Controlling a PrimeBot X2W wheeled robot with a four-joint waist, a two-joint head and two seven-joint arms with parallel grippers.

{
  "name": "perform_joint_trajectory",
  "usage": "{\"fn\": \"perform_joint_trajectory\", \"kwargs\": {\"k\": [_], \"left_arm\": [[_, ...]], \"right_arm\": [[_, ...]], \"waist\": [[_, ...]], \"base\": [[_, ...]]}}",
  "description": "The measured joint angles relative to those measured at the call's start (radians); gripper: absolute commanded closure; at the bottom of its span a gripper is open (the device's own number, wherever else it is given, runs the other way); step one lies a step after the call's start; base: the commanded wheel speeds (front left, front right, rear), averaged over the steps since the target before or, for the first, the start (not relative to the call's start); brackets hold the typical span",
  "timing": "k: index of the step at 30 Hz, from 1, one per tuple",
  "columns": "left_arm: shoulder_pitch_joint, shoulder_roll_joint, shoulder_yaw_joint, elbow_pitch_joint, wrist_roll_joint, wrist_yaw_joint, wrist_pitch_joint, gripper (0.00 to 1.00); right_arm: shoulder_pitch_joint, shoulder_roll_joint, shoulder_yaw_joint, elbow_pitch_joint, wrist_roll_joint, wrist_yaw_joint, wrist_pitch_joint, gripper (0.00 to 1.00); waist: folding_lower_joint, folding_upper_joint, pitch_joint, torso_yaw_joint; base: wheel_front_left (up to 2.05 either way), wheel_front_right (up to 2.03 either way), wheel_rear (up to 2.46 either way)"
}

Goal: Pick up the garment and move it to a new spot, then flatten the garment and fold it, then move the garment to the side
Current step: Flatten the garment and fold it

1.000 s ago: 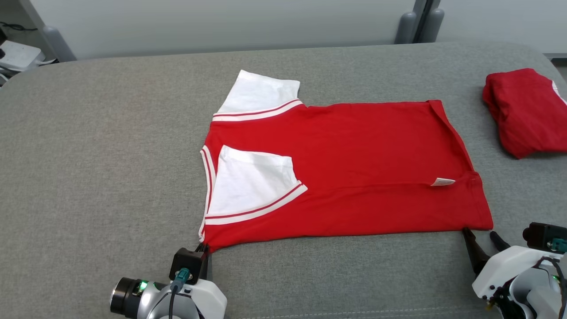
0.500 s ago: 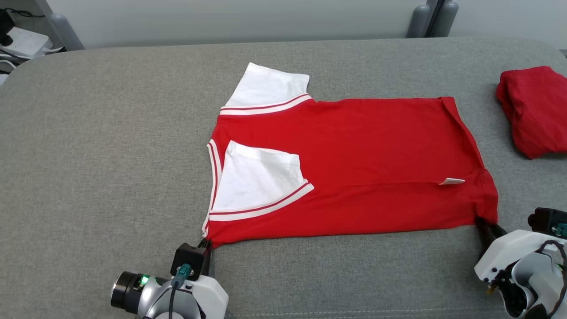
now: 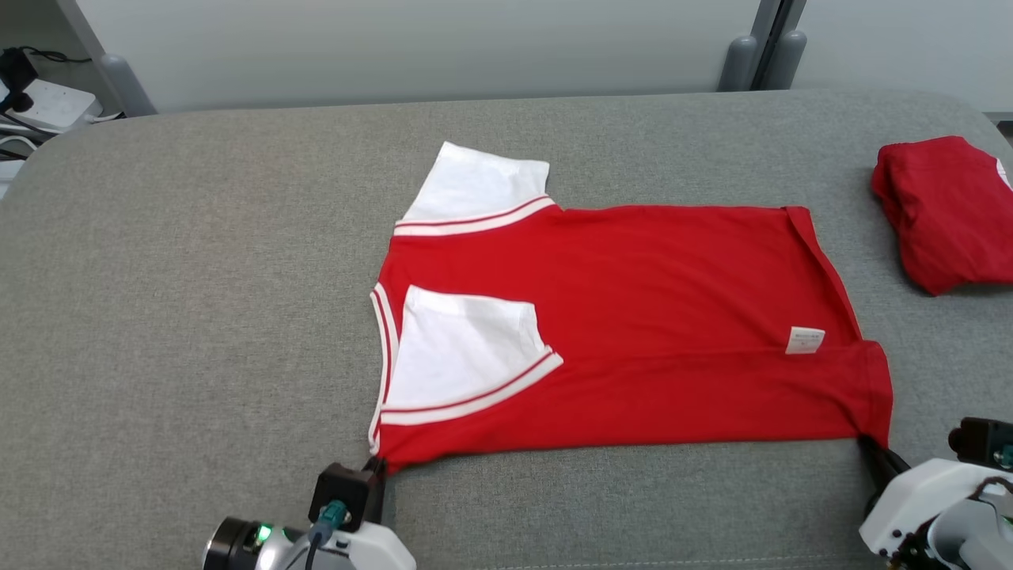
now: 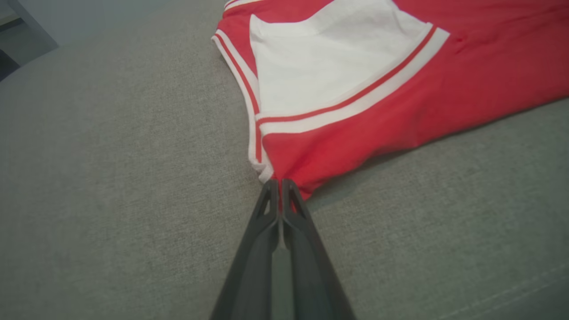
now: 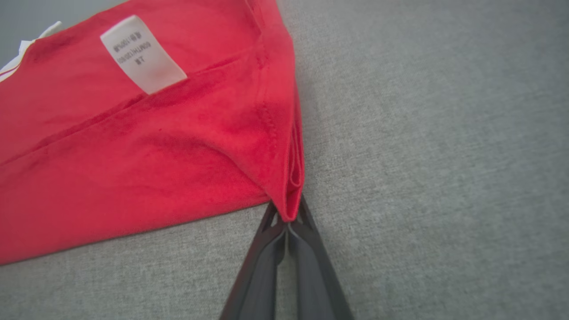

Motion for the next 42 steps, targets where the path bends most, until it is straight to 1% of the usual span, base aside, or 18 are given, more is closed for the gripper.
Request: {"fn": "perform_joint_trajectory", "kwargs": {"k": [6, 12, 15, 19, 20, 21, 22, 23, 26, 28, 31, 34, 35, 37, 40, 42], "left_arm": [[0.100, 0.058, -0.018, -0.165, -0.006, 0.047, 0.090, 1.00], [0.165, 0.110, -0.035, -0.319, -0.005, 0.095, 0.181, 1.00], [0.180, 0.124, -0.037, -0.367, -0.005, 0.109, 0.202, 1.00], [0.191, 0.133, -0.038, -0.389, -0.005, 0.121, 0.217, 1.00], [0.194, 0.133, -0.038, -0.391, -0.005, 0.123, 0.218, 0.99], [0.196, 0.132, -0.038, -0.391, -0.005, 0.125, 0.218, 0.69], [0.199, 0.131, -0.038, -0.391, -0.005, 0.134, 0.218, 0.10], [0.200, 0.130, -0.038, -0.391, -0.004, 0.141, 0.216, 0.00], [0.200, 0.127, -0.029, -0.390, -0.004, 0.156, 0.200, 0.00], [0.200, 0.126, -0.021, -0.389, -0.005, 0.156, 0.190, 0.00], [0.205, 0.124, 0.022, -0.405, -0.010, 0.175, 0.125, 0.00], [0.205, 0.117, 0.073, -0.422, -0.029, 0.178, 0.053, 0.00], [0.205, 0.117, 0.073, -0.422, -0.029, 0.178, 0.053, 0.00], [0.201, 0.104, 0.098, -0.420, -0.048, 0.176, 0.011, 0.00], [0.173, 0.086, 0.113, -0.391, -0.060, 0.156, -0.022, 0.00], [0.131, 0.068, 0.122, -0.362, -0.069, 0.141, -0.038, 0.00]], "right_arm": [[0.051, -0.055, 0.030, -0.059, 0.032, 0.000, 0.002, 1.00], [0.069, -0.101, 0.055, -0.094, 0.045, 0.000, 0.034, 1.00], [0.070, -0.108, 0.061, -0.100, 0.050, 0.000, 0.046, 1.00], [0.069, -0.107, 0.063, -0.090, 0.050, 0.002, 0.045, 1.00], [0.069, -0.103, 0.059, -0.079, 0.050, 0.004, 0.044, 0.77], [0.069, -0.100, 0.055, -0.067, 0.050, 0.004, 0.041, 0.20], [0.068, -0.097, 0.054, -0.056, 0.049, 0.005, 0.035, 0.00], [0.067, -0.092, 0.050, -0.042, 0.049, 0.005, 0.028, 0.00], [0.067, -0.089, 0.033, -0.007, 0.045, 0.004, 0.007, 0.00], [0.067, -0.089, 0.029, 0.011, 0.028, 0.004, -0.002, 0.00], [0.063, -0.090, -0.004, 0.023, -0.024, 0.003, -0.010, 0.00], [0.038, -0.098, -0.104, -0.019, -0.108, 0.003, -0.013, 0.00], [0.038, -0.098, -0.104, -0.019, -0.108, 0.003, -0.013, 0.00], [0.026, -0.100, -0.174, -0.057, -0.180, 0.003, -0.018, 0.00], [0.030, -0.081, -0.277, -0.113, -0.302, 0.002, -0.018, 0.00], [0.032, -0.054, -0.342, -0.150, -0.384, 0.003, -0.018, 0.00]], "waist": [[0.0000, 0.0000, -0.008, 0.006], [0.0000, 0.0000, -0.002, 0.016], [0.0001, 0.0000, -0.002, 0.016], [0.0000, 0.0000, -0.005, 0.011], [0.0000, 0.0000, -0.006, 0.010], [0.0000, 0.0000, -0.008, 0.009], [0.0000, 0.0000, -0.010, 0.008], [0.0001, 0.0000, -0.012, 0.006], [0.0001, 0.0000, -0.018, 0.004], [0.0001, 0.0000, -0.027, 0.005], [0.0001, 0.0000, -0.050, 0.001], [0.0000, 0.0000, -0.058, -0.008], [0.0000, 0.0000, -0.058, -0.008], [0.0000, 0.0000, -0.061, -0.012], [0.0000, 0.0000, -0.056, -0.014], [0.0000, 0.0000, -0.045, -0.017]], "base": [[0.00, 0.00, 0.00], [0.00, 0.00, 0.00], [0.00, 0.00, 0.00], [0.00, 0.00, 0.00], [0.00, 0.00, 0.00], [0.00, 0.00, 0.00], [0.00, 0.00, 0.00], [0.00, 0.00, 0.00], [0.00, 0.00, 0.00], [0.00, 0.00, 0.00], [0.00, 0.00, 0.00], [0.00, 0.00, 0.00], [0.00, 0.00, 0.00], [0.00, 0.00, 0.00], [0.00, 0.00, 0.00], [0.00, 0.00, 0.00]]}}
